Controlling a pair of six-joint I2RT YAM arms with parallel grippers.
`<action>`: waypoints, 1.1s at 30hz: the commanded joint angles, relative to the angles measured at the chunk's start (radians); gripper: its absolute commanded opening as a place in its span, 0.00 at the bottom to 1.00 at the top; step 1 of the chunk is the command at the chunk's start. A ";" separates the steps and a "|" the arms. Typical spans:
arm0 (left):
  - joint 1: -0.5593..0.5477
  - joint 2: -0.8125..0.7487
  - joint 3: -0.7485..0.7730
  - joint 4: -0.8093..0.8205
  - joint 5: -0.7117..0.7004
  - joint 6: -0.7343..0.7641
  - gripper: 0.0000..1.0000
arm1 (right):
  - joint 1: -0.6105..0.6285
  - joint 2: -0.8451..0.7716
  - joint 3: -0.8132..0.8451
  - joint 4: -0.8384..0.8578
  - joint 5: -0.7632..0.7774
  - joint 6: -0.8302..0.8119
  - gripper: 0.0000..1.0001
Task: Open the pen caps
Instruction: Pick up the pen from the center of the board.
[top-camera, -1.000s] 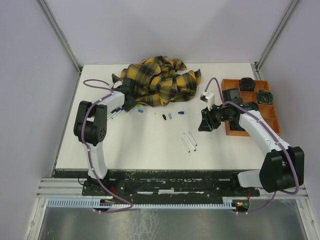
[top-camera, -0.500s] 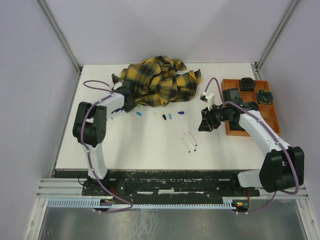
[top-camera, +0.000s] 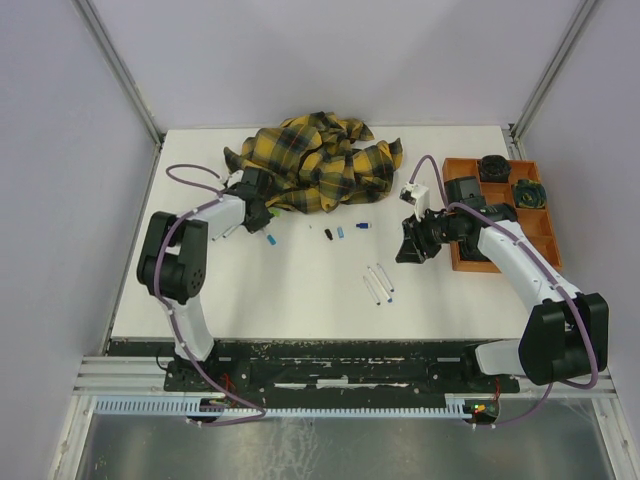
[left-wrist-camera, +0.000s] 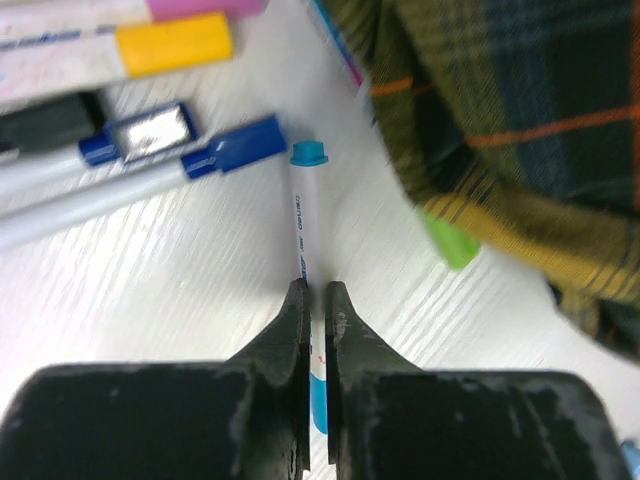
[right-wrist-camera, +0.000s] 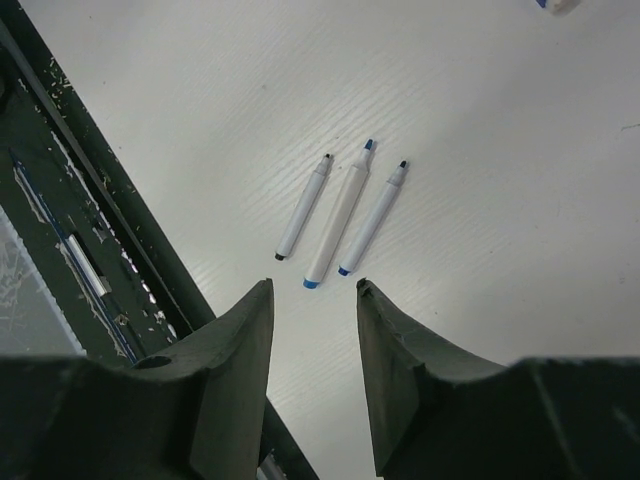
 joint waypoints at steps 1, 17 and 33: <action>-0.013 -0.122 -0.080 0.036 0.026 0.091 0.03 | -0.004 -0.022 0.030 0.003 -0.036 -0.008 0.47; -0.072 -0.581 -0.566 0.612 0.726 0.240 0.03 | -0.001 -0.122 -0.002 -0.002 -0.217 -0.122 0.50; -0.394 -0.392 -0.463 0.742 1.141 0.185 0.03 | 0.166 -0.258 -0.037 -0.308 -0.232 -1.297 0.82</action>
